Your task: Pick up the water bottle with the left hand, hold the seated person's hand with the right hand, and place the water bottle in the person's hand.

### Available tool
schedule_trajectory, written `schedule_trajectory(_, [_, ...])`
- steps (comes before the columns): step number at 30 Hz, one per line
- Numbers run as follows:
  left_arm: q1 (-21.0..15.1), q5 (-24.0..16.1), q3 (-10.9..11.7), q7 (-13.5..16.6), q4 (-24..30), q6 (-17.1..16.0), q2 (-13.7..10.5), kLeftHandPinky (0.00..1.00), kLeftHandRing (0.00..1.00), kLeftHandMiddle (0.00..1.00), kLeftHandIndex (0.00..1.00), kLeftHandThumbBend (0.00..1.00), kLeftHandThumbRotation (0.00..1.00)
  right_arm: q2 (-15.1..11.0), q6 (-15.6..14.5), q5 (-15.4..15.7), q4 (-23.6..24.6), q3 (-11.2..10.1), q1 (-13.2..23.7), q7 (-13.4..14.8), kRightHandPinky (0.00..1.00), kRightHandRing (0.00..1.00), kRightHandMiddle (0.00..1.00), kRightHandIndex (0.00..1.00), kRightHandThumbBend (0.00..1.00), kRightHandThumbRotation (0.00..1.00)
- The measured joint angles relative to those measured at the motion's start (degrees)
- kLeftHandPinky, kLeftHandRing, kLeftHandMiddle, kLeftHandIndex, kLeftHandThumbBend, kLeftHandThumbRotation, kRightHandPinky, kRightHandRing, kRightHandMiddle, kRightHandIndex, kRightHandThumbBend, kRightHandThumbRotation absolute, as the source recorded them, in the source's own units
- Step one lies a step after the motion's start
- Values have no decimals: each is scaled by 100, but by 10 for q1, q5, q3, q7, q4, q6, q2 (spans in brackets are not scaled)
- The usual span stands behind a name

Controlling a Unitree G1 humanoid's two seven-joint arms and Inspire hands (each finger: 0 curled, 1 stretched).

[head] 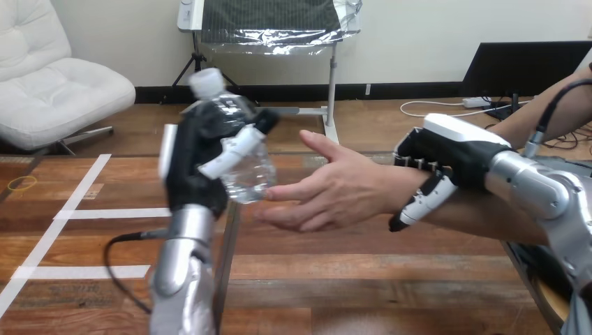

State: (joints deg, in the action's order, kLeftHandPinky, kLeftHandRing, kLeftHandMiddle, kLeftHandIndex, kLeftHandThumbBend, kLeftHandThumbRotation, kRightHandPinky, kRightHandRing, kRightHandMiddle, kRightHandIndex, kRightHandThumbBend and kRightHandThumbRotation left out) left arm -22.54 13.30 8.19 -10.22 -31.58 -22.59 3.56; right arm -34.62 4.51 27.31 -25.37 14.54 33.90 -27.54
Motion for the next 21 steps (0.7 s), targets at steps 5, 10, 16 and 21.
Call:
schedule_trajectory(5, [-17,1,-1,-1,-29,-2,10,24,27,32,33,68,0,9,-12,1,5,4,4,-1,24,30,37,37,86,5])
schedule_trajectory(10, [-31,8,-1,-6,-52,-2,20,24,28,32,34,68,0,14,-15,1,6,9,8,-1,23,28,35,36,86,4])
schedule_trajectory(16, [-45,9,0,-9,-73,-11,29,25,28,32,34,71,0,21,-21,1,8,11,11,-1,21,26,33,35,87,4])
schedule_trajectory(21, [-51,8,0,-8,-76,-19,29,25,28,32,34,72,0,26,-28,3,9,11,13,-1,20,26,33,35,87,5])
